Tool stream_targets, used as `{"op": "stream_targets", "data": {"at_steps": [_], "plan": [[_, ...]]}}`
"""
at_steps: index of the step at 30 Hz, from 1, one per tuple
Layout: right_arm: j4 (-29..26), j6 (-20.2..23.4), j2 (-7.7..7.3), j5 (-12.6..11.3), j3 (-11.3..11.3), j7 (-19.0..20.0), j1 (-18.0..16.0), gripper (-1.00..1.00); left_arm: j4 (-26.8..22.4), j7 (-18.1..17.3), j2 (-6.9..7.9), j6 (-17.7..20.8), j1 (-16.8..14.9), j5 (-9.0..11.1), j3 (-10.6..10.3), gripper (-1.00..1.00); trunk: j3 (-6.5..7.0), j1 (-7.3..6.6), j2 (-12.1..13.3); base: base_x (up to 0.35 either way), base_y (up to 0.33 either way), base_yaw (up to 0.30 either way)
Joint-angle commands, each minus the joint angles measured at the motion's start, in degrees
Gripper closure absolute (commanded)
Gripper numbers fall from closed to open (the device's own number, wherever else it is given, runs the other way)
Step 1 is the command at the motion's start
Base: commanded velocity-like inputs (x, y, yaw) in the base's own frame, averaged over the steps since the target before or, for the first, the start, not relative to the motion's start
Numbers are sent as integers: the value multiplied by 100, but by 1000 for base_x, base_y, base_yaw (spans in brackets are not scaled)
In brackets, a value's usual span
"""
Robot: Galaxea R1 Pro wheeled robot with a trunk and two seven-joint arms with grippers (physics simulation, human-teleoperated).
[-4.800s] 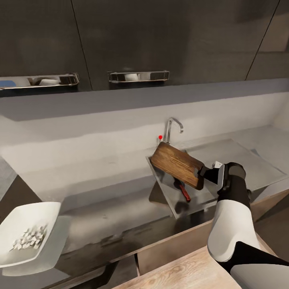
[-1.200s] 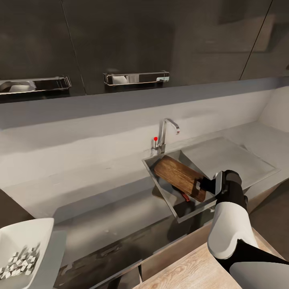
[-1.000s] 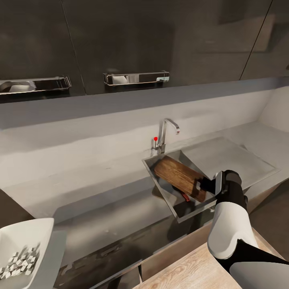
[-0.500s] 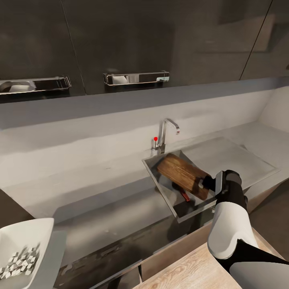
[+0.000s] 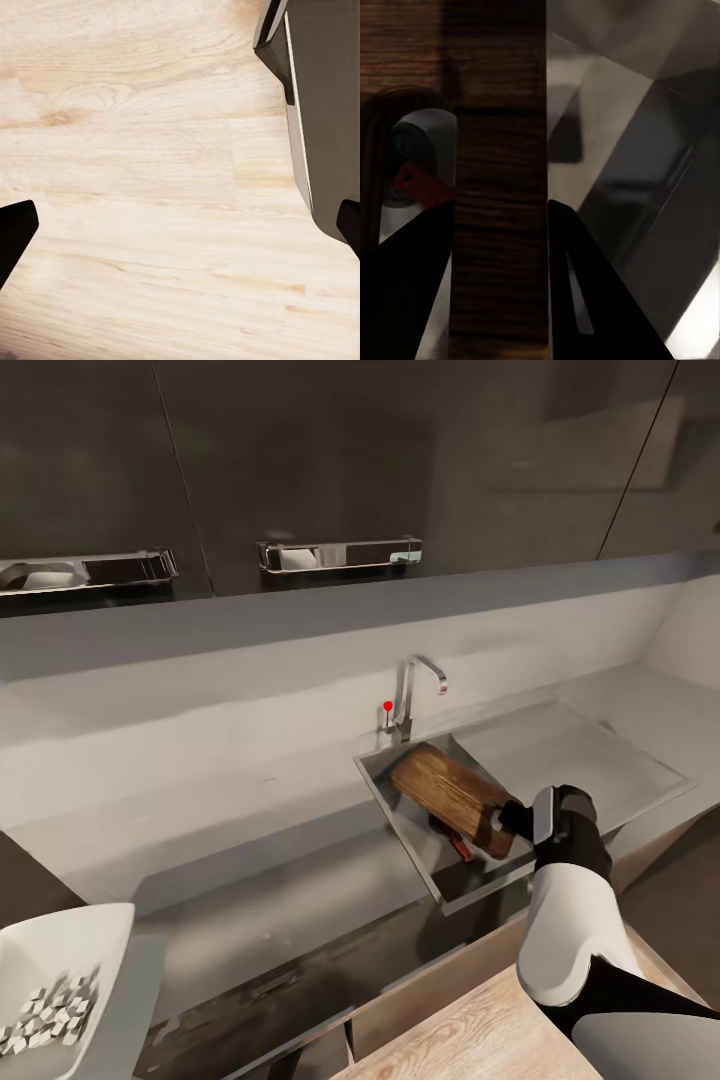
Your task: In the kitchen, take the Vidalia onion out of the sink, dice it on the chopping board with the paring knife, put the diced onion into the bowl on the countertop, then place both the paring knife and the chopping board into the sink.
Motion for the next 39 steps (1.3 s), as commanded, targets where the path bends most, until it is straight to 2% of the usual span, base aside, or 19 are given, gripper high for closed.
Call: {"op": "stream_targets", "data": {"at_steps": [1, 9, 39], "plan": [[21, 8, 6, 49, -13, 24, -11, 100, -30, 31, 6, -44, -10, 40, -43, -100, -11, 3, -13, 0, 0, 0], [251, -319, 6, 31, 19, 9, -11, 100, -30, 31, 6, -50, -10, 40, -43, -100, -11, 3, -13, 0, 0, 0], [306, -366, 6, -29, 21, 9, -11, 100, -30, 31, 6, -45, -10, 40, -43, -100, -11, 3, -13, 0, 0, 0]]}}
